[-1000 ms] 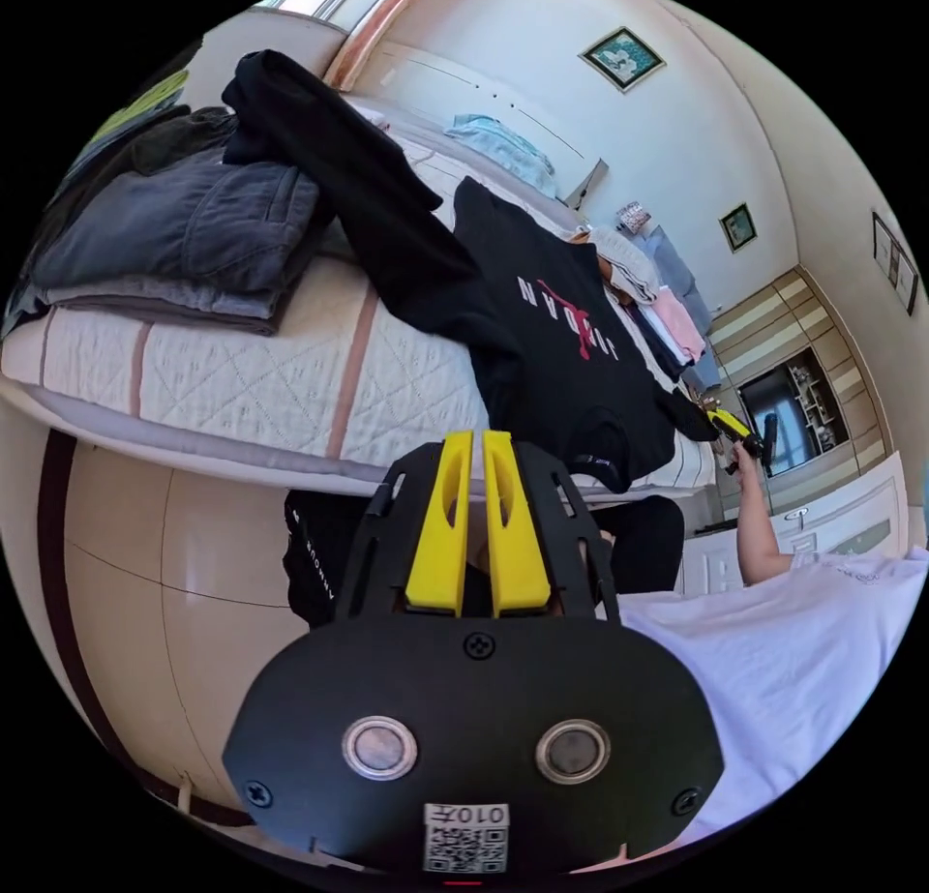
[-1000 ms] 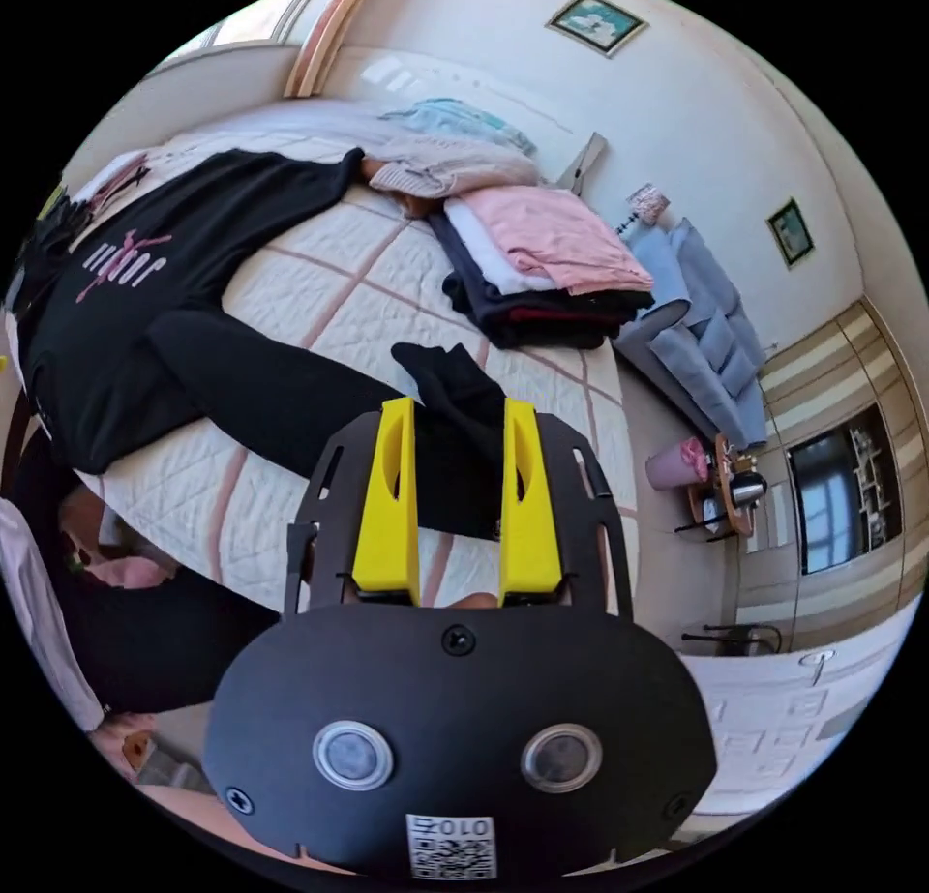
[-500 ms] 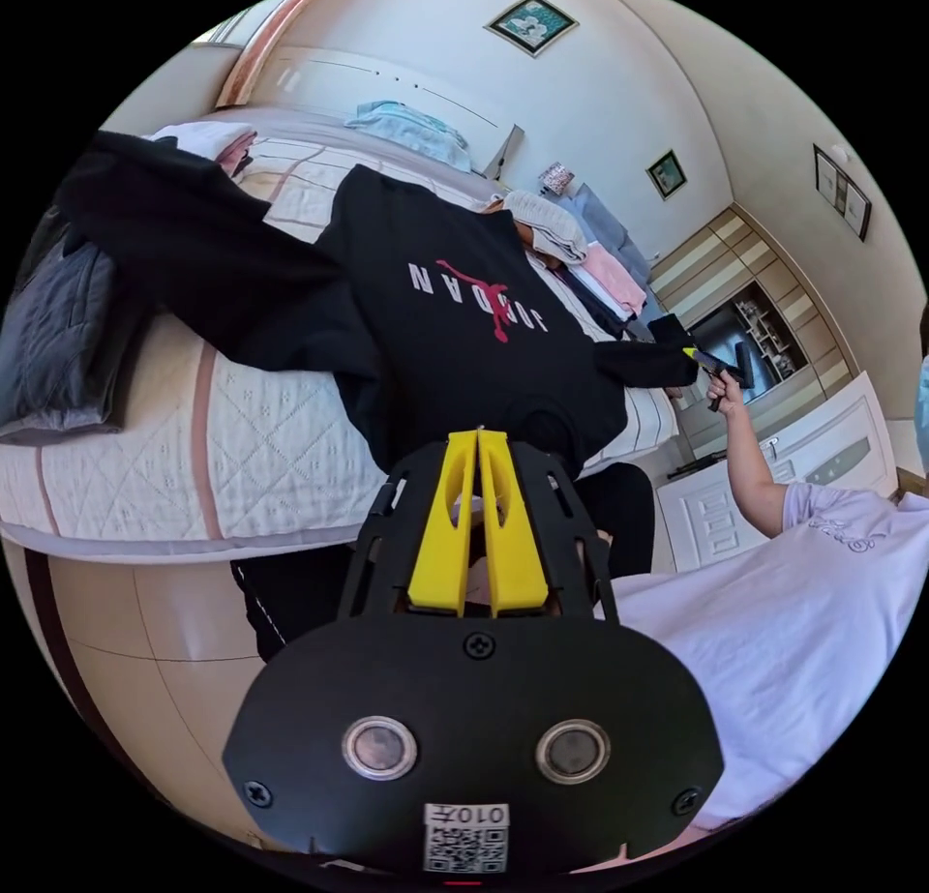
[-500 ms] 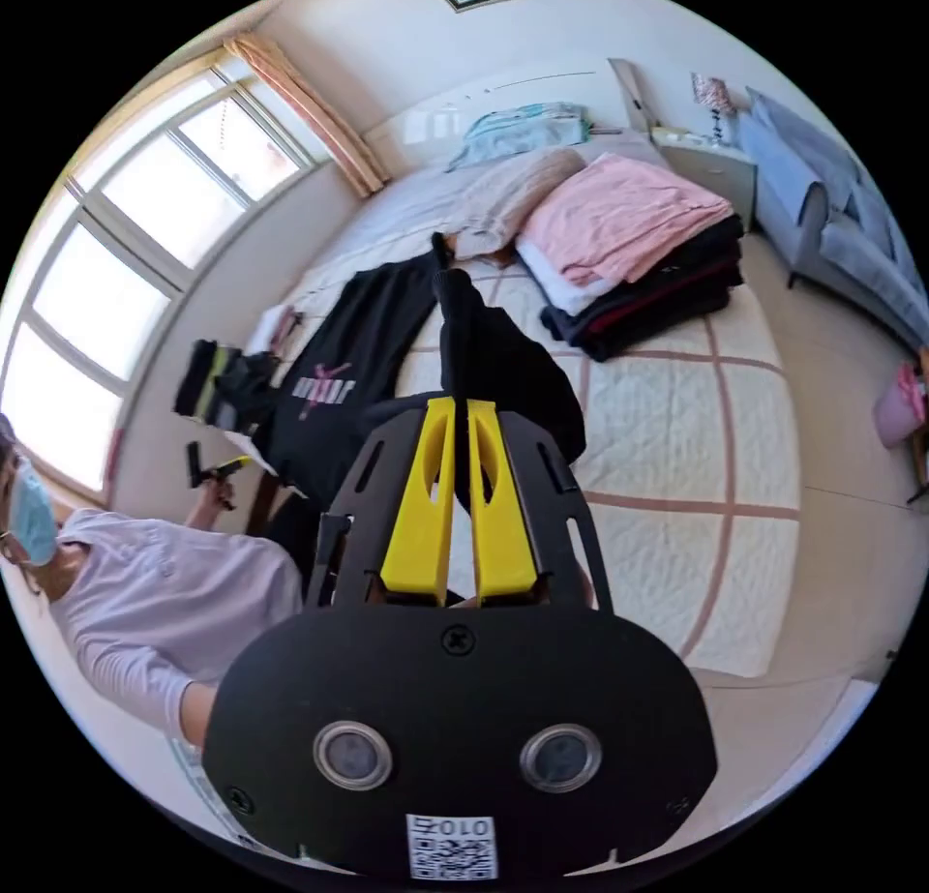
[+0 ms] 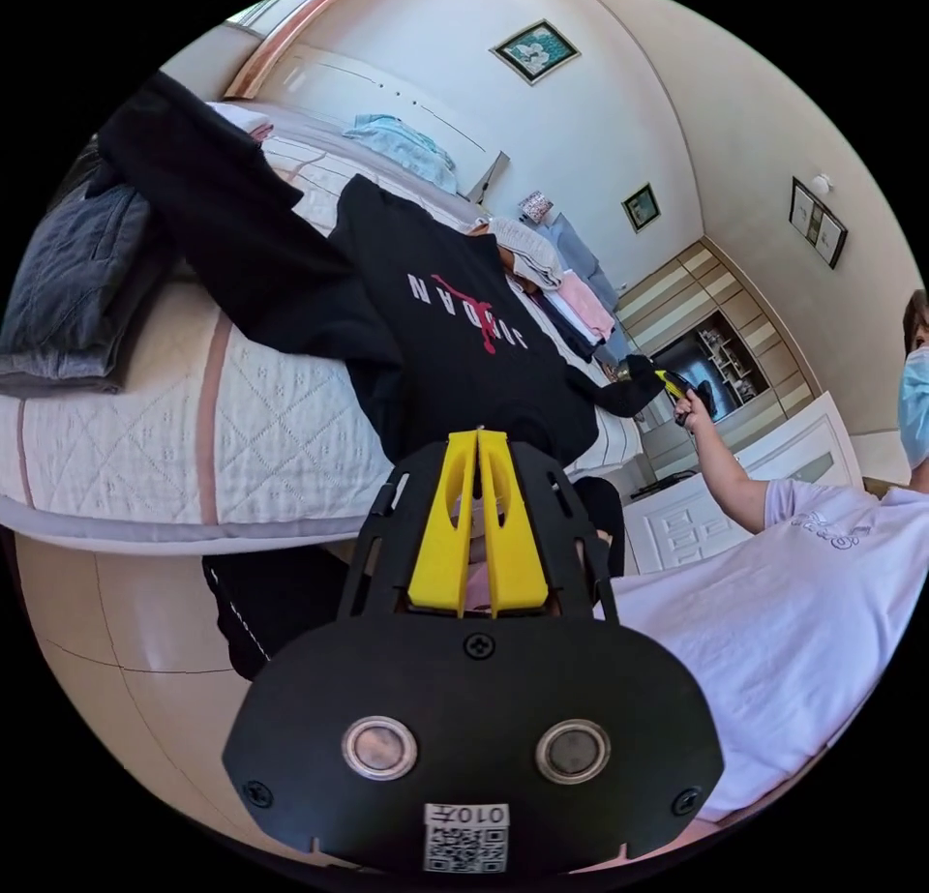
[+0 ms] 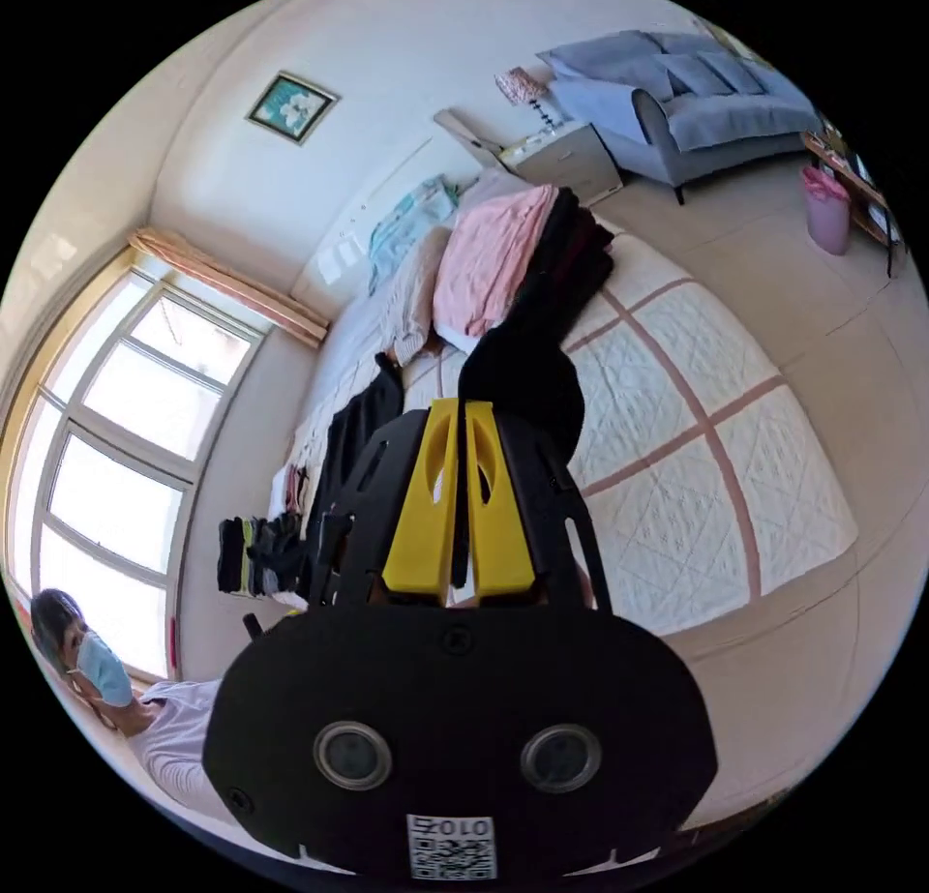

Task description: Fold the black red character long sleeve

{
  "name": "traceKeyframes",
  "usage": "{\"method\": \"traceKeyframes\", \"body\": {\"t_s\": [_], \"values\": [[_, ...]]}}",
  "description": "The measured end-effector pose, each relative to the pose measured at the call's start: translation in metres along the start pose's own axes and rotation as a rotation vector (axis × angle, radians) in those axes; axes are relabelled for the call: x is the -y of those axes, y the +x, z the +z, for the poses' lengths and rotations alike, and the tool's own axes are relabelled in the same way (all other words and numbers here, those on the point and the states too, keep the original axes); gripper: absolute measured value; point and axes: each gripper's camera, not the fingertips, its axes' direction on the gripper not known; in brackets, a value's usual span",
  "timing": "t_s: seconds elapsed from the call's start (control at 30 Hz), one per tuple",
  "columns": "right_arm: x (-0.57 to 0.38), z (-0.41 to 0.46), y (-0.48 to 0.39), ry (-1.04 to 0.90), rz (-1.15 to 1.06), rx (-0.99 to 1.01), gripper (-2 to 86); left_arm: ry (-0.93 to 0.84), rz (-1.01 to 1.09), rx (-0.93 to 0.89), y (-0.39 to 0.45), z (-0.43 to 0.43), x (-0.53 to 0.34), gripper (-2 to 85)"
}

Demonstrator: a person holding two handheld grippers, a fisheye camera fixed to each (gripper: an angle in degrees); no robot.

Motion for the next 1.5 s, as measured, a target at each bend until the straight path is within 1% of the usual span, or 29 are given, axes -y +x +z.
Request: {"method": "traceKeyframes", "body": {"t_s": [0.03, 0.13, 0.2, 0.23, 0.3, 0.33, 0.4, 0.43, 0.5, 0.53, 0.6, 0.63, 0.67, 0.77, 0.83, 0.9, 0.93, 1.0, 1.07, 1.13, 1.17, 1.2, 1.27, 1.3, 1.37, 1.5], "values": [[-0.001, -0.005, -0.004, 0.029, -0.004, 0.002, 3.0, 0.006, -0.004, -0.006, 0.000, -0.001, 0.000, 0.0], [0.003, -0.022, -0.053, 0.112, -0.125, 0.014, 3.1, 0.002, 0.010, -0.016, 0.003, 0.002, 0.004, -0.1], [0.010, -0.021, -0.126, 0.129, -0.290, -0.012, 3.1, 0.003, 0.031, -0.029, 0.007, 0.005, 0.007, -0.1], [0.011, -0.018, -0.147, 0.131, -0.335, -0.024, 3.1, 0.003, 0.038, -0.040, 0.009, 0.008, 0.008, -0.1], [0.014, 0.002, -0.242, 0.150, -0.523, -0.069, 3.2, 0.005, 0.043, -0.064, 0.010, 0.011, 0.009, -0.1], [0.013, 0.011, -0.267, 0.155, -0.575, -0.080, 3.3, 0.009, 0.047, -0.076, 0.011, 0.012, 0.009, -0.1], [0.012, 0.059, -0.364, 0.174, -0.727, -0.107, 3.5, 0.023, 0.051, -0.079, 0.012, 0.011, 0.009, -0.1], [0.012, 0.076, -0.387, 0.165, -0.753, -0.102, 3.6, 0.038, 0.050, -0.077, 0.013, 0.008, 0.010, -0.1], [0.012, 0.167, -0.477, 0.067, -0.855, -0.080, 4.9, 0.058, 0.053, -0.081, 0.016, 0.004, 0.013, -0.1], [0.008, 0.194, -0.498, 0.018, -0.905, -0.072, 5.3, 0.071, 0.062, -0.083, 0.019, 0.001, 0.015, -0.1], [-0.012, 0.296, -0.558, -0.281, -1.090, -0.039, 10.9, 0.087, 0.081, -0.071, 0.027, -0.006, 0.019, 0.0], [-0.018, 0.314, -0.565, -0.349, -1.115, -0.031, 12.4, 0.089, 0.087, -0.054, 0.031, -0.010, 0.020, 0.0], [-0.028, 0.334, -0.570, -0.438, -1.145, -0.004, 14.1, 0.083, 0.090, -0.045, 0.034, -0.012, 0.021, 0.1], [-0.039, 0.332, -0.535, -0.419, -1.134, 0.088, 12.7, 0.048, 0.094, -0.048, 0.037, -0.007, 0.021, 0.4], [-0.037, 0.327, -0.496, -0.431, -1.103, 0.042, 11.4, 0.005, 0.086, -0.074, 0.037, 0.006, 0.024, 0.8], [-0.034, 0.319, -0.437, -0.483, -1.068, -0.049, 10.3, -0.036, 0.085, -0.124, 0.038, 0.026, 0.034, 1.6], [-0.035, 0.317, -0.422, -0.501, -1.065, -0.059, 9.9, -0.066, 0.098, -0.142, 0.043, 0.042, 0.043, 2.4], [-0.042, 0.311, -0.371, -0.567, -1.067, -0.077, 8.9, -0.125, 0.175, -0.158, 0.063, 0.071, 0.061, 3.7], [-0.051, 0.314, -0.340, -0.596, -1.085, -0.091, 8.7, -0.179, 0.358, -0.136, 0.105, 0.112, 0.085, 5.7], [-0.058, 0.323, -0.317, -0.618, -1.094, -0.092, 8.6, -0.221, 0.460, -0.139, 0.137, 0.147, 0.100, 7.3], [-0.061, 0.333, -0.305, -0.639, -1.092, -0.093, 8.5, -0.246, 0.471, -0.145, 0.154, 0.172, 0.109, 8.3], [-0.062, 0.345, -0.296, -0.667, -1.084, -0.098, 8.3, -0.260, 0.453, -0.147, 0.161, 0.185, 0.114, 8.9], [-0.062, 0.361, -0.286, -0.703, -1.073, -0.099, 8.0, -0.305, 0.345, -0.235, 0.178, 0.231, 0.129, 10.4], [-0.062, 0.368, -0.282, -0.712, -1.071, -0.094, 7.9, -0.307, 0.313, -0.253, 0.181, 0.241, 0.133, 10.7], [-0.063, 0.373, -0.277, -0.692, -1.083, -0.067, 7.7, -0.306, 0.204, -0.281, 0.190, 0.270, 0.140, 11.4], [-0.068, 0.375, -0.266, -0.623, -1.127, -0.020, 7.6, -0.337, 0.085, -0.326, 0.194, 0.302, 0.147, 11.6]]}}
